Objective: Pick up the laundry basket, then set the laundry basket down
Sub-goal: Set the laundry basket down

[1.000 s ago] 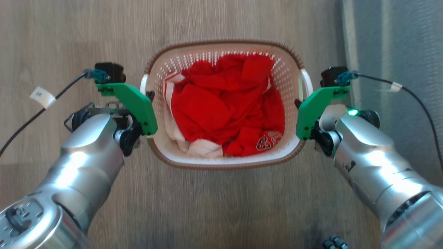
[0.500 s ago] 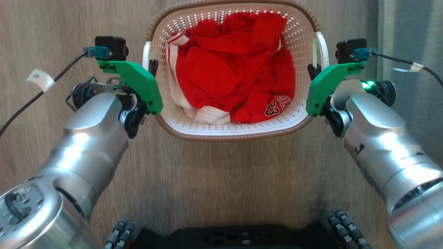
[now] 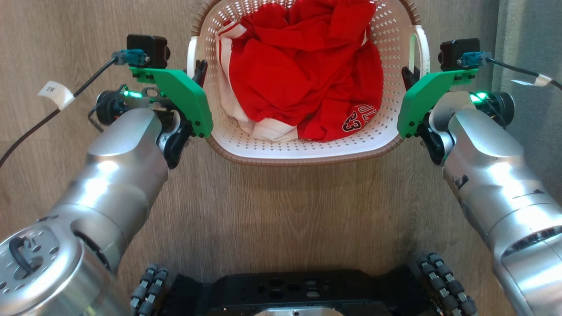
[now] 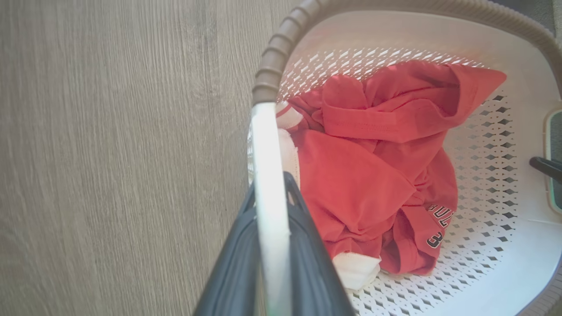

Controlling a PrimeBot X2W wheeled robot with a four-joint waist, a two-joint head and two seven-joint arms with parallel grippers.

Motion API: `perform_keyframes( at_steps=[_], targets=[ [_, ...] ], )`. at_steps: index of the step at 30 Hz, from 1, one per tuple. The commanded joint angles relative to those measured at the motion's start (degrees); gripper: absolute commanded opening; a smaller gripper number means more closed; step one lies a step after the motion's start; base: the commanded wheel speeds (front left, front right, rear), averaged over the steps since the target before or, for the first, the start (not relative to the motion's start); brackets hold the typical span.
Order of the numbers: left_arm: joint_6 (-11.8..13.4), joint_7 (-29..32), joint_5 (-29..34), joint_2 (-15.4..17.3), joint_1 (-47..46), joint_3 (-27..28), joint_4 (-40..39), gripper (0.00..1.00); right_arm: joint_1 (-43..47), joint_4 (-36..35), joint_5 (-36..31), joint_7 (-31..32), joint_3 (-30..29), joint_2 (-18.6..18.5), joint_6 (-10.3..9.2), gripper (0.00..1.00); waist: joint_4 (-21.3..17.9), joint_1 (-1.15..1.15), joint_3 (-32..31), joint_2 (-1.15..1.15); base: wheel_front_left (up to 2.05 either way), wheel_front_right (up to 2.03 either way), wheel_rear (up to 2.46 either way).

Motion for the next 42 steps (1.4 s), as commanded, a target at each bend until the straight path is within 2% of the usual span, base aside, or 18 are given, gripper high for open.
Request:
perform_keyframes(
  at_steps=[1,19,23,24,25,26,35,42],
  targets=[
    [0.6,-0.9,0.8,2.7,-0.9,0.4,1.0,0.0,1.6,0.3,-1.6,0.3,-1.2,-0.7,-0.59,0.0,-0.2,0.0,0.2,-0.01,0.0,0.0,0.0],
    [0.6,-0.5,0.3,2.6,-0.6,-0.2,0.6,0.0,2.4,0.3,-16.5,1.4,-15.8,1.1,-0.59,0.0,-0.1,0.0,0.5,-0.01,0.0,0.0,0.0],
    [0.6,0.2,0.2,2.2,-0.7,-0.4,0.1,0.0,2.4,-0.4,-16.0,0.6,-15.4,1.2,-0.59,0.0,0.8,0.0,0.5,-0.01,0.0,0.0,0.0],
    [0.6,0.2,0.1,2.1,-0.8,-0.4,0.1,0.26,2.5,-1.0,-15.3,0.2,-14.4,1.2,-0.59,0.44,0.9,0.0,0.5,-0.01,0.0,0.0,0.0],
    [0.6,0.0,0.3,2.1,-0.9,-0.5,0.2,0.87,2.7,-1.5,-14.6,-0.2,-13.4,1.2,-0.59,1.0,1.0,0.0,0.5,-0.01,0.0,0.0,0.0],
    [0.6,-0.2,0.5,2.0,-1.0,-0.6,0.2,1.0,3.1,-2.4,-13.3,-0.4,-12.3,1.2,-0.59,1.0,1.1,0.0,0.5,-0.01,0.0,0.0,0.0],
    [0.6,-0.9,-0.1,2.2,-0.3,-0.7,0.1,1.0,3.6,-3.3,-7.6,-2.2,-6.1,1.2,-0.59,1.0,0.6,0.0,-1.0,-0.01,0.0,0.0,0.0],
    [0.6,-1.9,-1.2,3.1,1.6,-0.3,0.5,1.0,4.2,-1.9,-5.8,-4.5,-3.7,1.2,-0.59,1.0,-0.4,0.0,-6.0,-0.01,0.0,0.0,0.0]
  ],
)
